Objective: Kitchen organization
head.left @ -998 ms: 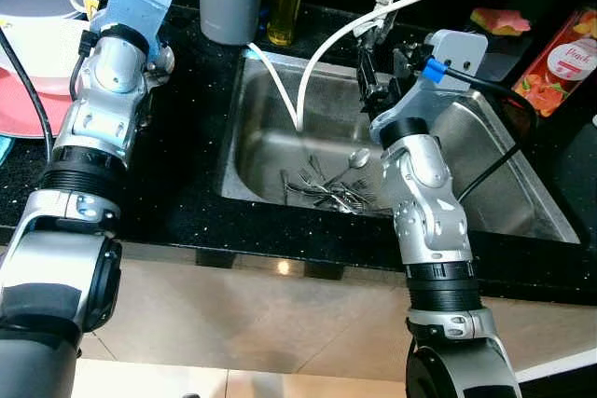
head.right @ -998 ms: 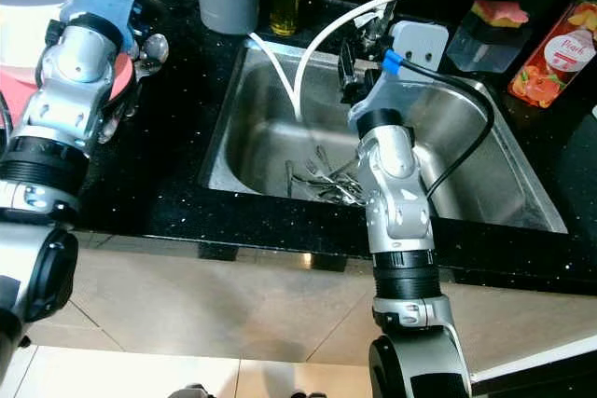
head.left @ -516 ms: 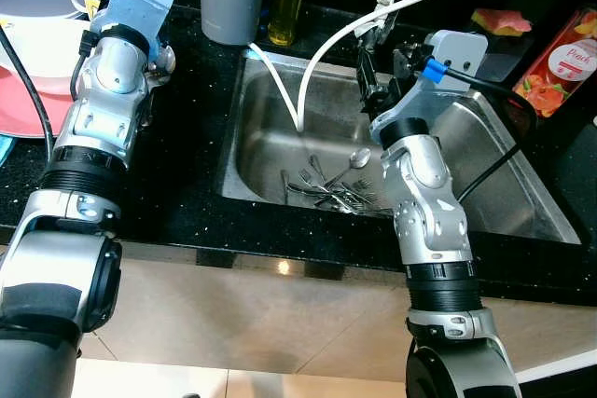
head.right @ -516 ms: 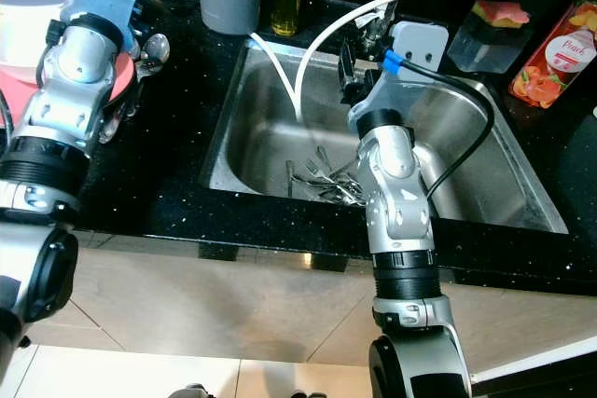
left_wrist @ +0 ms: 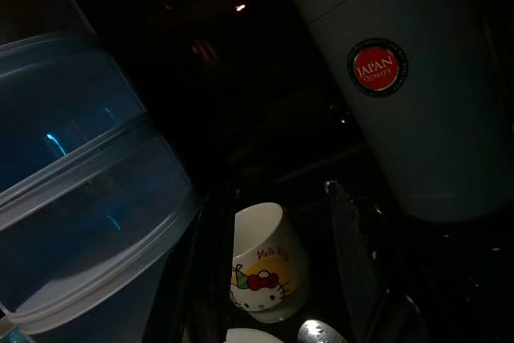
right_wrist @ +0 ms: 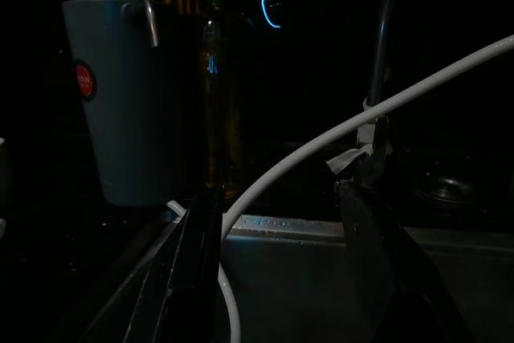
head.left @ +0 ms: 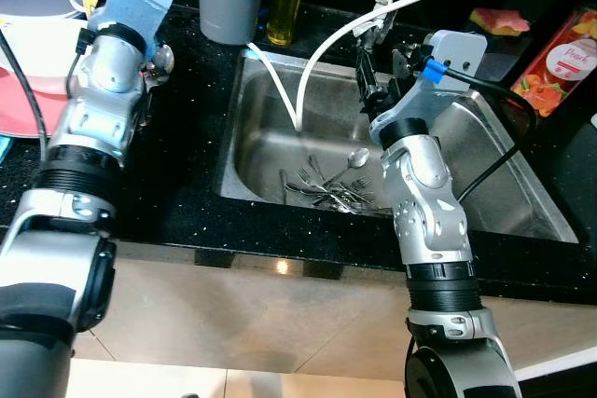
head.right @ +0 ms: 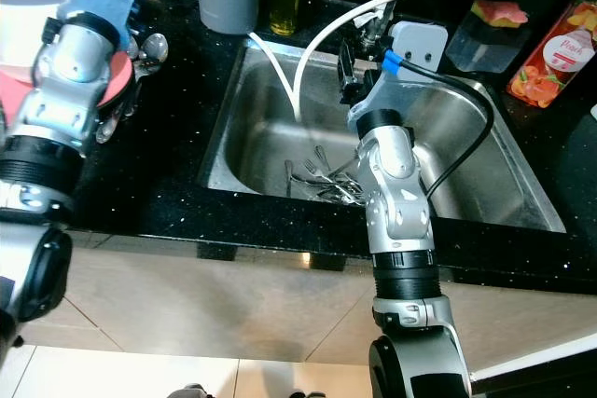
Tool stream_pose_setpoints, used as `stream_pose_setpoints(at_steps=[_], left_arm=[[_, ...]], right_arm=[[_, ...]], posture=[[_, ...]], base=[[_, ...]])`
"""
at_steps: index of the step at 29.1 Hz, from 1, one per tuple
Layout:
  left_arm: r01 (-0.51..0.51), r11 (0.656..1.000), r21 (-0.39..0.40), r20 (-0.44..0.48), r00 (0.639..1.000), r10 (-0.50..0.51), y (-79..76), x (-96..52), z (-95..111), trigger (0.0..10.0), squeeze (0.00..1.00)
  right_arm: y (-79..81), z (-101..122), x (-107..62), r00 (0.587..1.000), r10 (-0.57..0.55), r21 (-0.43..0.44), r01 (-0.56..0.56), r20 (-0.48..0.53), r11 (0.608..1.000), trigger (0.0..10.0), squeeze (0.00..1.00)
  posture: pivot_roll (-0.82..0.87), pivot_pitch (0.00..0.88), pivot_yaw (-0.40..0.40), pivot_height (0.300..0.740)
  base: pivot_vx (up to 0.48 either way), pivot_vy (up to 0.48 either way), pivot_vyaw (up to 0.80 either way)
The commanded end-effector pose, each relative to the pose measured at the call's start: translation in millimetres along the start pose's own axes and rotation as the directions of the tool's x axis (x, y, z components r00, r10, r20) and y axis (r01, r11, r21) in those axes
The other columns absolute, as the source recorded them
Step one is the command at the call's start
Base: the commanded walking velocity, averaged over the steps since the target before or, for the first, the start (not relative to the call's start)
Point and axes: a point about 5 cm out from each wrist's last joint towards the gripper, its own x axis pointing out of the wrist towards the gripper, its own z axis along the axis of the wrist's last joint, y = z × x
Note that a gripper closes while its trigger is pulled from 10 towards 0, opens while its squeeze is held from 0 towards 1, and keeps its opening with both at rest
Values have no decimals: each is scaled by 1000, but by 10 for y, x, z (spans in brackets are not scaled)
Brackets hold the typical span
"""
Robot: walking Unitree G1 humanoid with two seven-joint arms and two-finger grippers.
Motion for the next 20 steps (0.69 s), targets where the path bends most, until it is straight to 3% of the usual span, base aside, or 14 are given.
stream_pose_setpoints(at_steps=[1, 4, 7, 9, 14, 17, 20], left_arm=[[69, 996, 61, 24, 997, -71, 51, 2, 99, 10000, 0], [161, 985, 62, -37, 987, -159, 127, -41, 130, 10000, 0], [199, 976, 87, -142, 972, -186, 161, -126, 32, 10000, 0], [206, 974, 90, -151, 970, -191, 158, -139, 17, 10000, 0], [192, 981, -13, -283, 941, -188, 81, -284, -143, 10000, 0], [247, 968, -45, -400, 883, -244, 16, -423, -298, 10000, 0], [262, 964, -40, -430, 867, -253, 62, -429, -334, 10000, 0]], right_arm=[[-58, 31, -14, 1000, -17, -17, 17, 5, 1000, 10000, 0], [-111, 40, -28, 1000, -30, -25, 31, 7, 999, 10000, 0], [-123, 20, -46, 999, -37, -26, 37, 3, 999, 10000, 0], [-123, 19, -48, 999, -37, -25, 37, 3, 999, 10000, 0], [-102, 1, -57, 999, -41, -17, 41, 0, 999, 10000, 0], [-97, -26, -66, 999, -42, -14, 42, -8, 999, 10000, 0], [-90, -17, -63, 999, -39, -13, 39, -4, 999, 10000, 0]], posture=[[259, 98, -153, 740], [270, 104, -146, 740], [271, 103, -144, 740], [271, 103, -144, 740], [293, 108, -132, 740], [295, 108, -129, 740], [295, 106, -128, 740]], base=[[0, 0, 0], [0, 0, 0], [0, 0, 0], [0, 0, 0], [0, 0, 0], [0, 0, 0], [0, 0, 0]])
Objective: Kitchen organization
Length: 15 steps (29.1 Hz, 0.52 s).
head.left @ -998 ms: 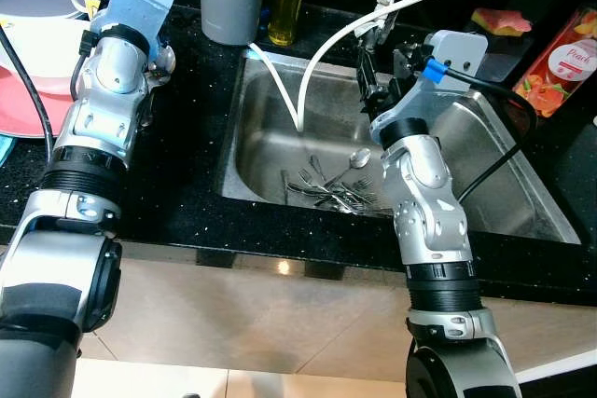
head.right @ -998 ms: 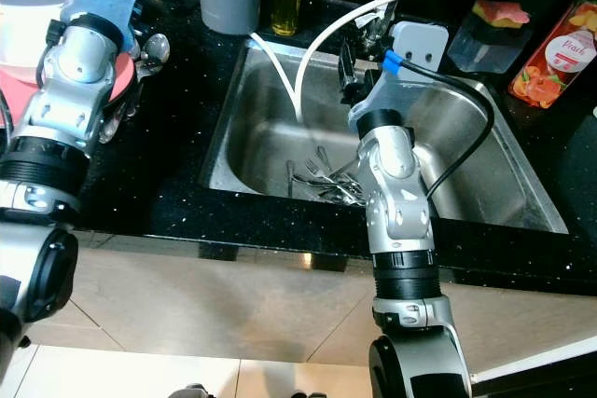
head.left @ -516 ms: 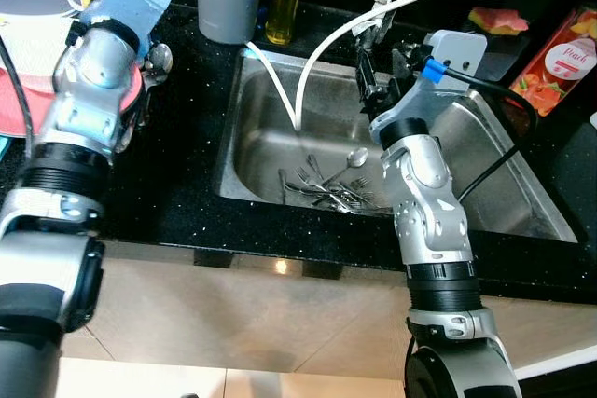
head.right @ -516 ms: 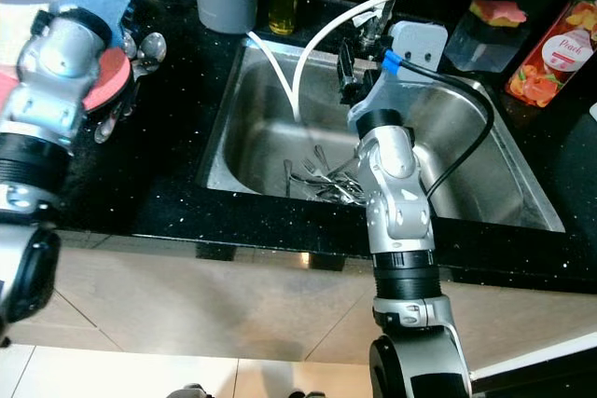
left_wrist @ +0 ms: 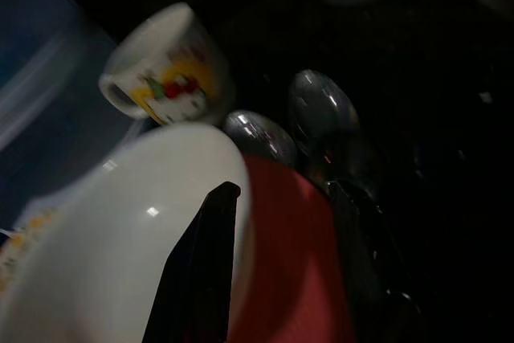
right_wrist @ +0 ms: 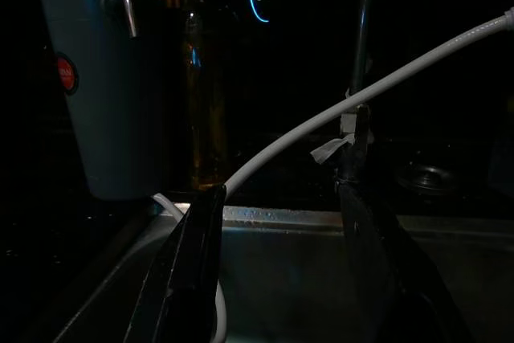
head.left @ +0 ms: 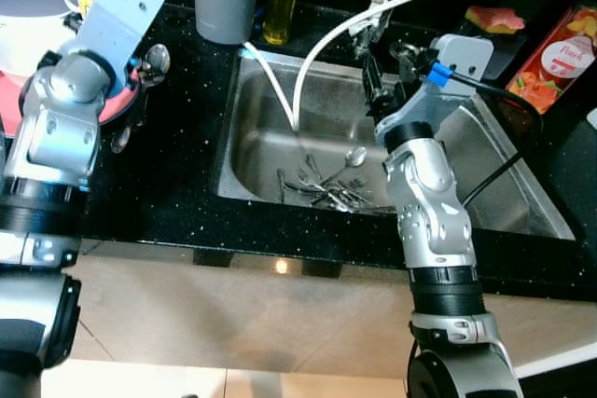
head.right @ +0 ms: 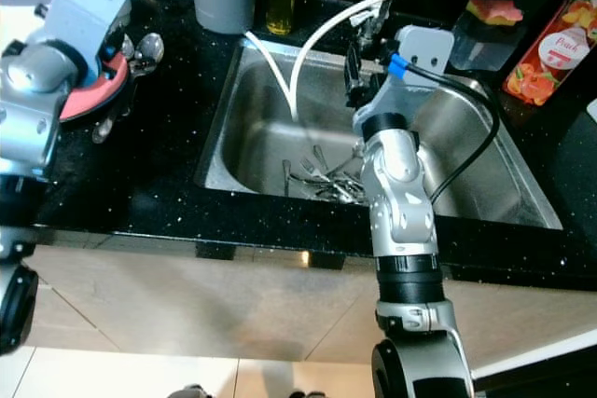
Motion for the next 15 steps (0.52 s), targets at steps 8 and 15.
stream_pose_setpoints(at_steps=[8, 15], left_arm=[[-19, 991, 129, -50, 998, 25, 105, -20, -48, 10000, 0], [-54, 984, 167, -75, 995, 67, 193, -39, -68, 10000, 0]], right_arm=[[-45, 20, -19, 1000, -21, -5, 21, 15, 1000, 10000, 0], [-47, 16, -27, 1000, -20, -6, 20, 15, 1000, 10000, 0]], posture=[[299, 90, -117, 740], [302, 82, -115, 740]], base=[[0, 0, 0], [0, 0, 0]])
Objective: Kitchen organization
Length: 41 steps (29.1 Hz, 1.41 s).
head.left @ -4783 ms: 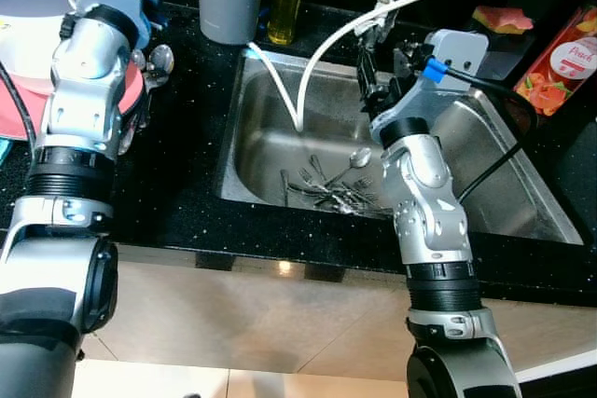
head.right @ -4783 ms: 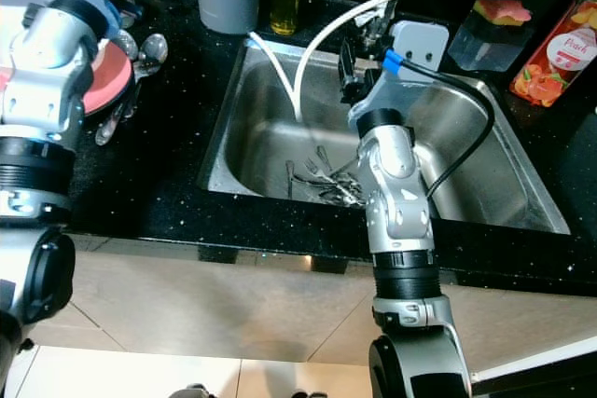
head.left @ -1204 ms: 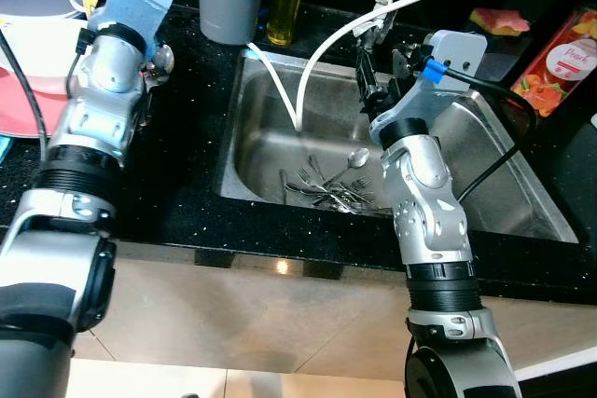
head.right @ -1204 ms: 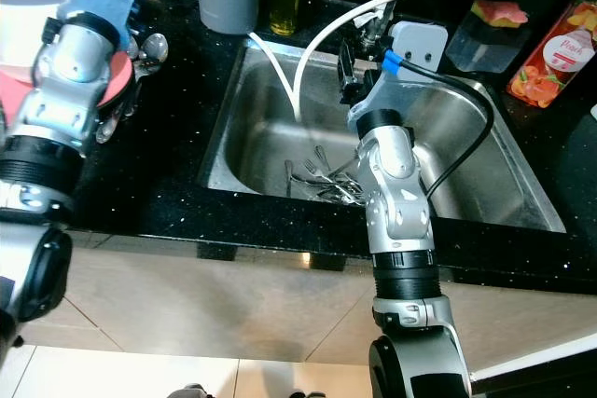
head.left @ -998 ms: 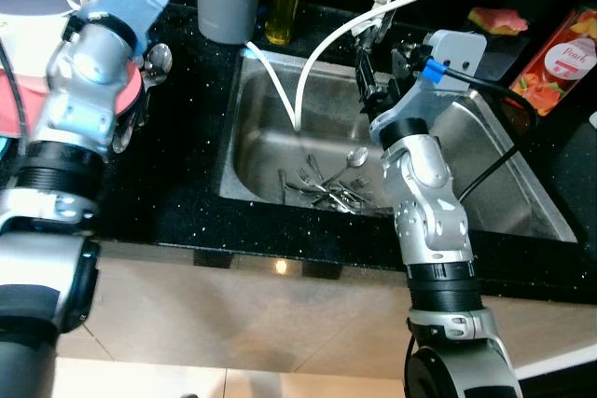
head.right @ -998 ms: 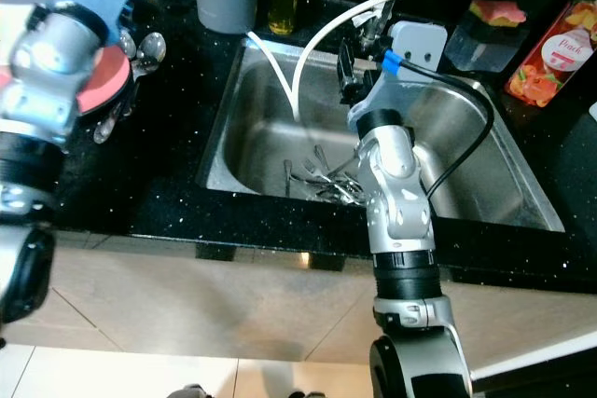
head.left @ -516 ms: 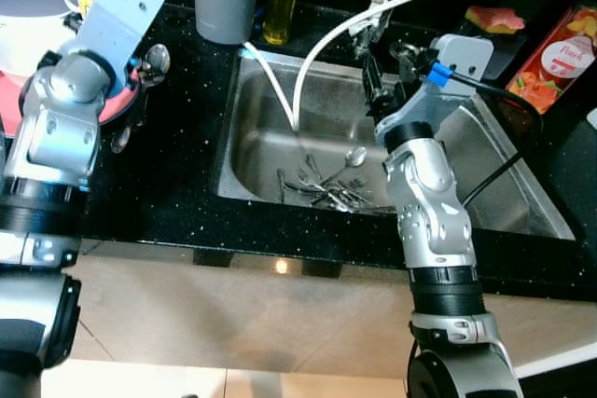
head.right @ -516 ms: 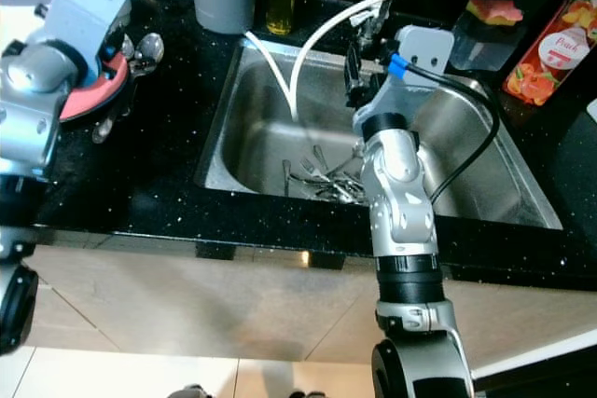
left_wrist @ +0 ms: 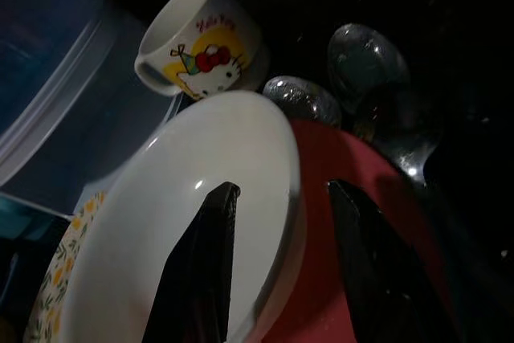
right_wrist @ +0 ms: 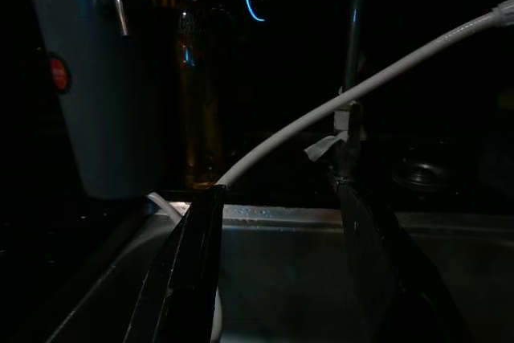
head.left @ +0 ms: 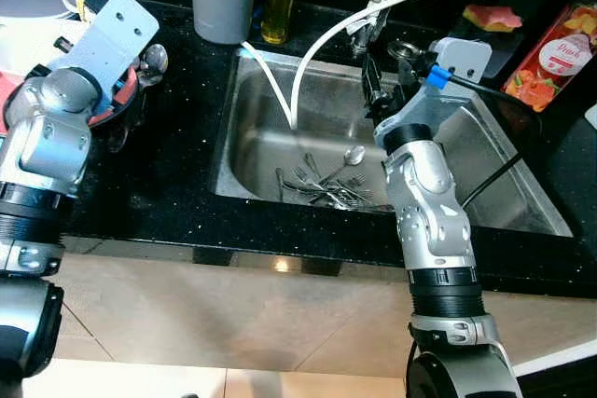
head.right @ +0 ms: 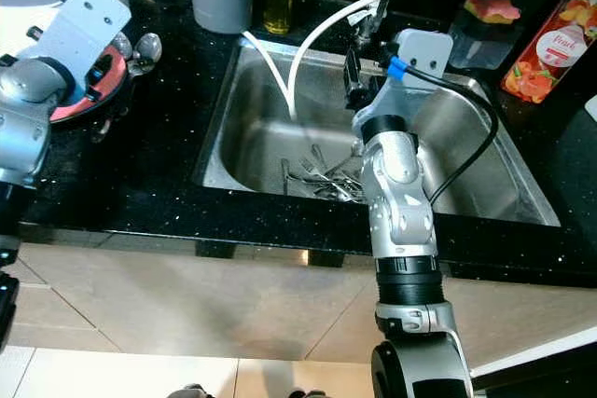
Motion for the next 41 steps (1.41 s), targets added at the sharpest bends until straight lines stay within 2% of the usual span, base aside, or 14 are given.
stream_pose_setpoints(at_steps=[1, 8, 9, 10, 11, 13, 24, 26, 27, 28, 34, 35, 36, 41], left_arm=[[-13, 999, 31, -12, 1000, 13, 49, -12, -3, 10000, 0], [17, 997, -71, -77, 997, -22, 32, -1, -125, 9294, 0], [19, 996, -82, -84, 996, -26, 32, 1, -139, 8039, 0], [21, 996, -86, -90, 995, -29, 34, 4, -154, 4000, 0], [21, 996, -86, -90, 995, -29, 34, 4, -154, 4000, 0], [22, 996, -87, -100, 995, -31, 40, 7, -177, 0, 0], [10, 999, -47, -77, 997, -14, 49, -4, -143, 0, 0], [-19, 1000, 5, -8, 1000, 19, 71, -4, -46, 0, 0], [-59, 996, 69, 94, 994, 52, 88, -12, 93, 8118, 0], [-93, 987, 134, 215, 975, 63, 77, -33, 256, 10000, 0], [-116, 972, 205, 358, 933, 36, 3, -61, 461, 10000, 0], [-97, 966, 238, 412, 911, -10, -81, -68, 545, 10000, 0], [-18, 941, 337, 501, 850, -163, -374, -66, 677, 10000, 0], [38, 879, 476, 565, 752, -339, -773, -78, 750, 10000, 0]], right_arm=[[-40, 25, -19, 1000, -13, -7, 13, 18, 1000, 10000, 0], [-36, 31, -13, 1000, -12, -6, 12, 24, 1000, 10000, 0], [-35, 31, -12, 1000, -12, -6, 12, 24, 1000, 10000, 0], [-34, 31, -12, 1000, -11, -6, 11, 24, 1000, 10000, 0], [-34, 31, -12, 1000, -11, -6, 11, 24, 1000, 10000, 0], [-35, 33, -11, 1000, -11, -6, 11, 25, 1000, 10000, 0], [-45, 35, -15, 1000, -16, -7, 16, 24, 1000, 10000, 0], [-46, 37, -13, 1000, -16, -7, 16, 24, 1000, 10000, 0], [-47, 39, -10, 1000, -16, -6, 17, 24, 1000, 10000, 0], [-43, 44, -6, 1000, -16, -5, 16, 26, 1000, 10000, 0], [-28, 62, 7, 999, -10, 1, 10, 31, 1000, 10000, 0], [-21, 74, 15, 999, -4, 6, 4, 33, 1000, 10000, 0], [0, 94, 19, 999, 23, 25, -24, 33, 999, 10000, 0], [17, 143, 18, 998, 53, 72, -55, 37, 996, 10000, 0]], posture=[[302, 82, -115, 740], [306, 69, -114, 740], [307, 70, -114, 740], [307, 70, -114, 740], [307, 70, -114, 740], [305, 73, -112, 740], [301, 86, -114, 740], [300, 87, -115, 740], [301, 88, -117, 740], [301, 88, -117, 740], [292, 89, -120, 740], [292, 90, -124, 740], [291, 90, -124, 740], [272, 95, -122, 740]], base=[[0, 0, 0], [0, 0, 0], [0, 0, 0], [0, 0, 0], [0, 0, 0], [0, 0, 0], [0, 0, 0], [0, 0, 0], [0, 0, 0], [0, 0, 0], [0, 0, 0], [0, 0, 0], [0, 0, 0], [0, 0, 0]])
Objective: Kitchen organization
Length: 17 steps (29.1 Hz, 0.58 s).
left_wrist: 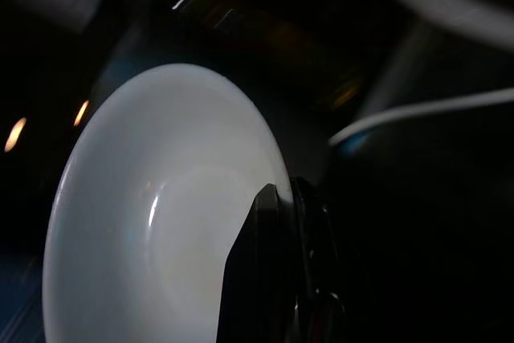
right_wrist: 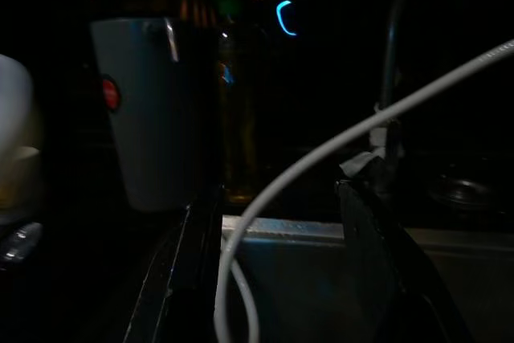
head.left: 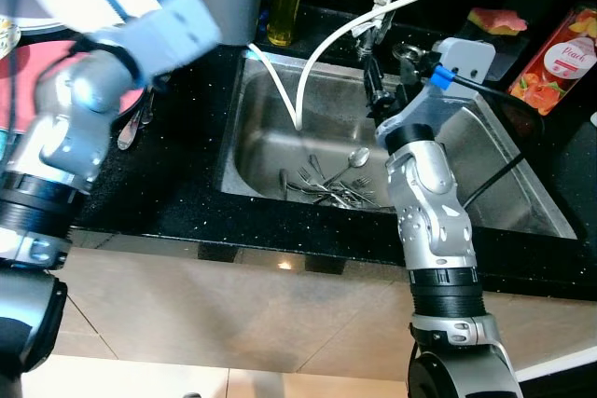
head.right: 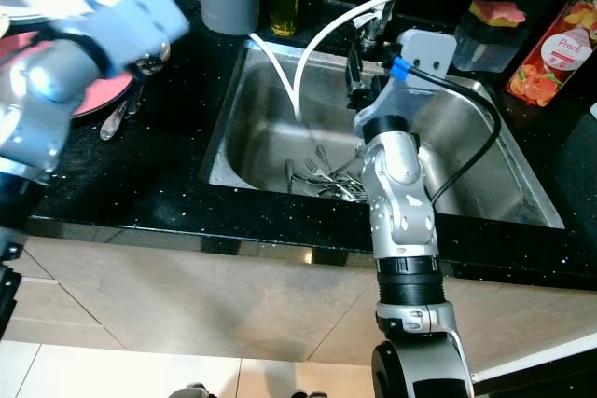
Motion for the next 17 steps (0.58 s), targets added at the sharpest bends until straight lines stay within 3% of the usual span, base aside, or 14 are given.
stream_pose_setpoints(at_steps=[1, 5, 9, 17], left_arm=[[55, 996, 64, 76, 995, -60, -114, 57, 124, 10000, 0], [82, 976, 204, 202, 972, -124, -307, 127, 272, 10000, 0], [28, 967, 254, 245, 965, -92, -338, 156, 302, 10000, 0], [-54, 962, 268, 311, 950, -33, -349, 164, 339, 10000, 0]], right_arm=[[-28, 57, 4, 1000, -2, 20, 1, 10, 1000, 10000, 0], [-16, 0, -6, 996, 45, 108, -37, -71, 993, 10000, 0], [-17, -23, -16, 993, 63, 161, -46, -100, 986, 10000, 0], [33, -74, -34, 988, 88, 165, -66, -127, 984, 10000, 0]], posture=[[272, 95, -122, 740], [265, 94, -123, 740], [271, 94, -116, 740], [284, 89, -82, 740]], base=[[0, 0, 0], [0, 0, 0], [0, 0, 0], [0, 0, 0]])
